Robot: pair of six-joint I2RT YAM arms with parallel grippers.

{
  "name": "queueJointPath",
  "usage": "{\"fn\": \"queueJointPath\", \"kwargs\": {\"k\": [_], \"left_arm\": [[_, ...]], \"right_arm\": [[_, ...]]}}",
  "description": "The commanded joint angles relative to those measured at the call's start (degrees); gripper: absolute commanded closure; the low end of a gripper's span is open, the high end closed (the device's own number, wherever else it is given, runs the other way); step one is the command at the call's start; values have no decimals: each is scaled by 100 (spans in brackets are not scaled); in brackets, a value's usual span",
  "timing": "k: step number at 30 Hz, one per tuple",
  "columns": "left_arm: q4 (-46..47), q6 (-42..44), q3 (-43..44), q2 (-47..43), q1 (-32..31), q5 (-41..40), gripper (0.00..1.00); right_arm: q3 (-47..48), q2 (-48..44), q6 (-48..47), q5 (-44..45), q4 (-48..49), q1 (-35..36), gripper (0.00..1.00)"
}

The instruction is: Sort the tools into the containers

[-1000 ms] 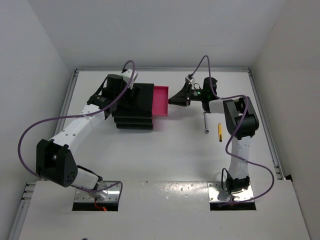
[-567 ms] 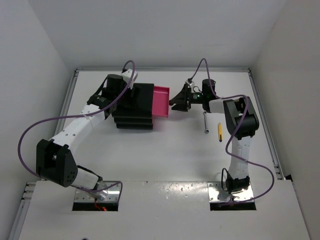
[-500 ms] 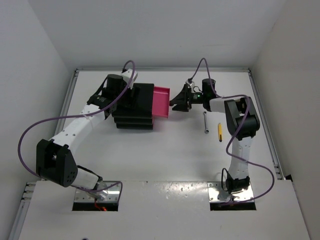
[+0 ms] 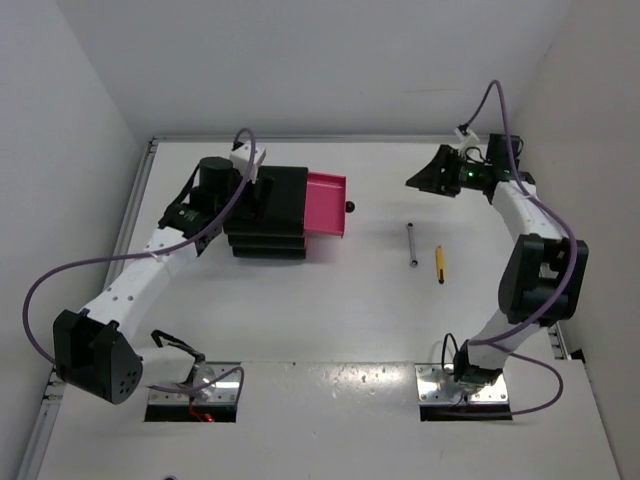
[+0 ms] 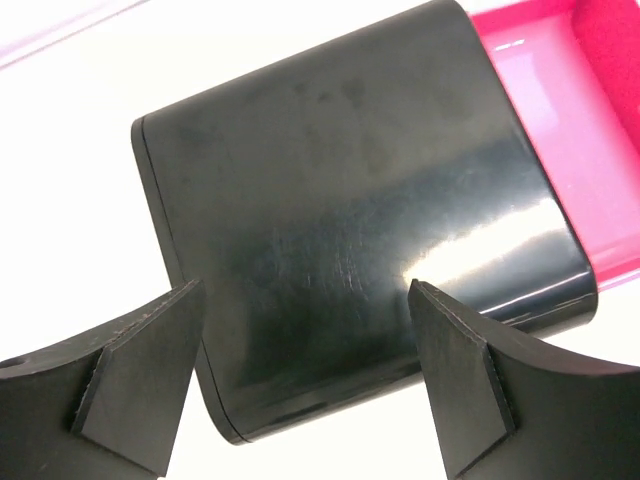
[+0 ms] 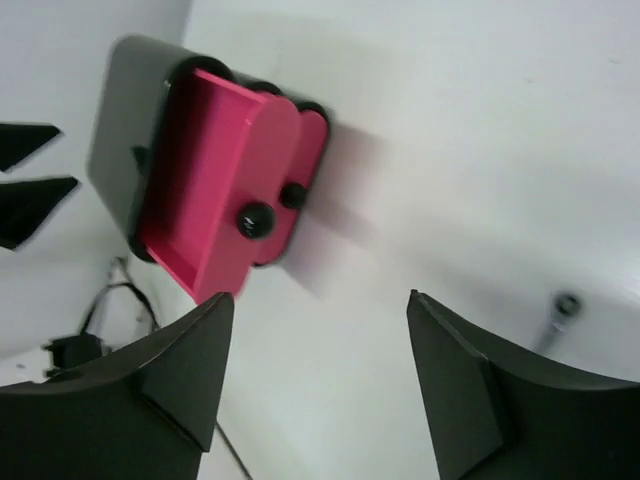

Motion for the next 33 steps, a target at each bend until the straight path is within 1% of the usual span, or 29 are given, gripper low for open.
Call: {"fn": "queueJointPath", "kwargs": {"k": [1, 3, 4, 5, 6, 8, 9, 11, 12, 14, 16, 17, 20, 23, 25, 31, 33], "left_arm": [[135, -25, 177, -226, -3, 68, 12], [134, -25, 239, -471, -3, -81, 12], [134, 36, 291, -542, -3, -134, 12], [134, 37, 343, -604, -3, -187, 12], [134, 89, 344, -657, -3, -300, 12], [74, 89, 484, -727, -3, -433, 12], [21, 142, 633, -727, -3, -494, 12], [-120, 194, 757, -727, -3, -652, 12], [-120, 195, 835, -727, -3, -801, 12], [-173, 256, 836, -850, -3, -943, 12], [-173, 256, 836, -1025, -3, -1118, 12], [-173, 256, 784, -1087, -3, -1171, 12], [-226, 256, 722, -1306, -3, -1251, 12], [-226, 152, 494, -1447, -3, -1303, 12], [-226, 151, 406, -1518, 172, -1085, 11], [-226, 142, 72, -1685, 173, -1154, 11], [-226, 142, 11, -1685, 173, -1154, 11]], "right_arm": [[211, -261, -1158, 320, -1438, -217, 32], [10, -392, -1475, 620, -2070, -455, 38], [-96, -480, -1607, 1082, -2196, -456, 40], [-306, -672, -1861, 1348, -2380, -534, 41], [-386, -761, -2090, 1960, -2468, -535, 43], [-676, -955, -2214, 2491, -2539, -430, 45], [-764, -955, -2276, 2885, -2540, -429, 45], [-992, -1017, -2355, 3169, -2592, -429, 45], [-1054, -1017, -2356, 3475, -2592, -429, 45], [-1230, -1017, -2417, 3914, -2592, -429, 45], [-1449, -964, -2469, 4171, -2592, -429, 45], [-1537, -964, -2470, 4442, -2418, -429, 45], [-1767, -850, -2522, 4804, -2162, -376, 45], [-1767, -552, -2461, 4805, -2162, -228, 45], [-1767, -481, -2321, 4805, -2013, -87, 45], [-1767, -94, -2101, 4752, -1881, 256, 45], [-1705, 11, -2049, 4953, -1828, 335, 45]]}}
